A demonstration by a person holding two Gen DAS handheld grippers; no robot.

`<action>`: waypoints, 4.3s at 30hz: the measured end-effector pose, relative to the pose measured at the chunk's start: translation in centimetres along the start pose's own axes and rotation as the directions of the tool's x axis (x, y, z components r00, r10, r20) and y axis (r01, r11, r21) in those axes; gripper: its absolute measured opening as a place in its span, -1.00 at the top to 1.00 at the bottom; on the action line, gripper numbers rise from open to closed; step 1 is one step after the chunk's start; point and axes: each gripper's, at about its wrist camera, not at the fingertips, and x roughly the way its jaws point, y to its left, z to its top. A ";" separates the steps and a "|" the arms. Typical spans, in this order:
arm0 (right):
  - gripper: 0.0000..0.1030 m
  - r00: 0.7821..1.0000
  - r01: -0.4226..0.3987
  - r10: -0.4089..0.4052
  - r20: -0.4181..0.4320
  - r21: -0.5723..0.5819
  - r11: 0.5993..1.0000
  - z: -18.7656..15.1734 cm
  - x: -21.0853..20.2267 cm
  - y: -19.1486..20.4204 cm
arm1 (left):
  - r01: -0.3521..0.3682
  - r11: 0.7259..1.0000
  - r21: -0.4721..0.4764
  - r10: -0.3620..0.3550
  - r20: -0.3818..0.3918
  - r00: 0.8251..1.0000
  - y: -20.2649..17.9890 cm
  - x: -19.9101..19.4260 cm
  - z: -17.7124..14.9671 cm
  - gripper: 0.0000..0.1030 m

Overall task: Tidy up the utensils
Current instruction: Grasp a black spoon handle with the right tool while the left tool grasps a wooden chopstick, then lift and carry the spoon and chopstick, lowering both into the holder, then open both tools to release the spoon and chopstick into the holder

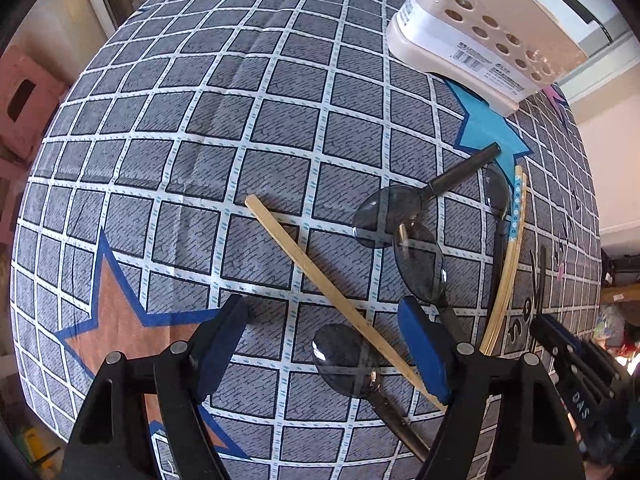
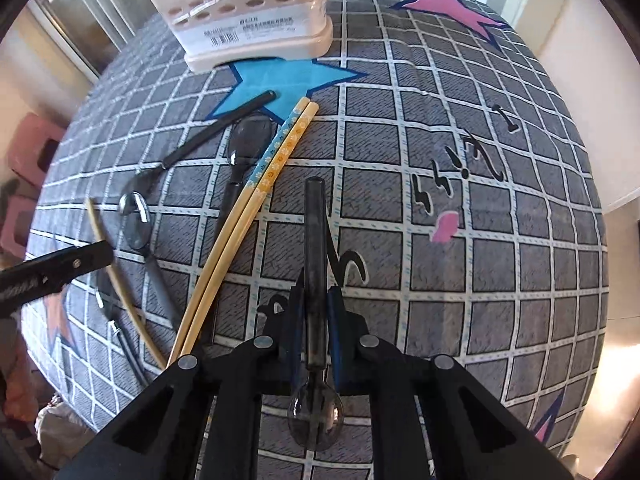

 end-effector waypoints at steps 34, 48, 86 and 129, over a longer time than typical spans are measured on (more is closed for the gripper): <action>0.76 0.972 -0.103 0.087 0.220 0.063 0.993 -2.9 -5.7 -0.1 | 0.198 0.920 0.338 -0.321 0.358 0.877 1.4 -8.9 -2.2 0.26; 0.76 0.934 -0.148 0.127 0.335 0.039 0.988 1.0 -10.9 1.0 | 0.230 0.880 0.416 -0.423 0.466 0.777 0.2 -17.1 1.5 0.27; 0.76 0.778 -0.136 0.089 0.623 0.029 0.990 22.5 -12.1 1.7 | 0.138 0.873 0.467 -0.437 0.629 0.643 -7.1 -20.9 17.8 0.27; 0.01 0.819 -0.151 0.068 0.570 0.098 0.984 15.6 -8.2 -1.4 | -0.021 0.895 0.447 -0.299 0.634 0.713 -6.2 -12.5 12.8 0.25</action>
